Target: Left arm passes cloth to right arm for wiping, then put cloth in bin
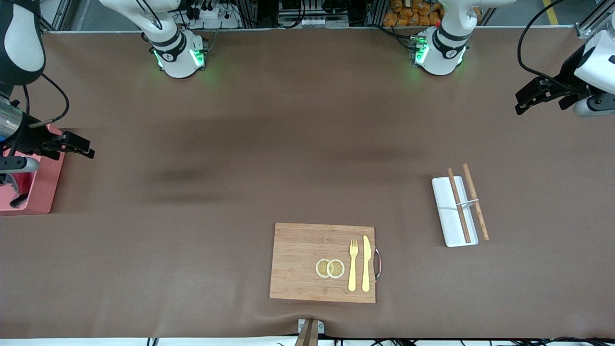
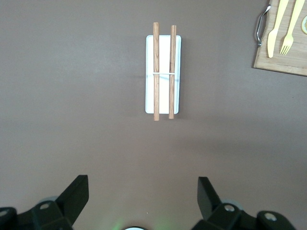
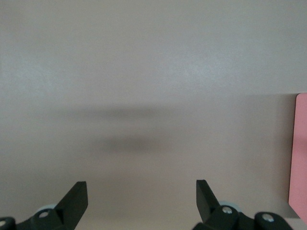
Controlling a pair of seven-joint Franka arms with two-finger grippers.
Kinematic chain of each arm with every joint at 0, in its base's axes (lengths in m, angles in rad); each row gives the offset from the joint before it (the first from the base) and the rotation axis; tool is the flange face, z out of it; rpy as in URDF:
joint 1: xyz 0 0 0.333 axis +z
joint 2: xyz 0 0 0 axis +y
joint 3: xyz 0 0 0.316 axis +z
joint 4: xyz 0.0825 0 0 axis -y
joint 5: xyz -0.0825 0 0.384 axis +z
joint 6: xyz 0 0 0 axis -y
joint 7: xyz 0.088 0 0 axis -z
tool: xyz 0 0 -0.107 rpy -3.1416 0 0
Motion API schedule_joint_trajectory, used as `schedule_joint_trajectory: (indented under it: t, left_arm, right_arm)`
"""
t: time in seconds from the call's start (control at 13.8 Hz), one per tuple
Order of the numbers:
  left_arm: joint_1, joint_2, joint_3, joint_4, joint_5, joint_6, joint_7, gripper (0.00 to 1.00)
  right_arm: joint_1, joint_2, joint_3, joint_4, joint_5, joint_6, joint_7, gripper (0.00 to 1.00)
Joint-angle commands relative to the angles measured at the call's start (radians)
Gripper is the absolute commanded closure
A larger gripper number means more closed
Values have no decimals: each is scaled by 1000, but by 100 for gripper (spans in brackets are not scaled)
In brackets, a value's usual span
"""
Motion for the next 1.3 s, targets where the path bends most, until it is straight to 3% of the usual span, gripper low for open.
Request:
schedule_joint_trajectory:
  t: [0.0, 0.22, 0.43, 0.72, 1.23]
  left_arm:
    - [3, -7, -2, 7, -1, -6, 22, 0]
    - [3, -7, -2, 7, -3, -6, 22, 0]
    - [3, -7, -4, 8, -3, -6, 22, 0]
    - [3, -8, -4, 8, -1, -8, 24, 0]
    - [3, 4, -4, 31, -1, -16, 21, 0]
  right_arm:
    - [29, -35, -5, 1, -16, 7, 32, 0]
    - [47, -49, -5, 5, -23, 9, 50, 0]
    - [61, -44, -5, 79, -112, 7, 50, 0]
    - [72, -43, -5, 202, -102, -77, 66, 0]
    - [104, -47, -7, 217, -103, -89, 90, 0]
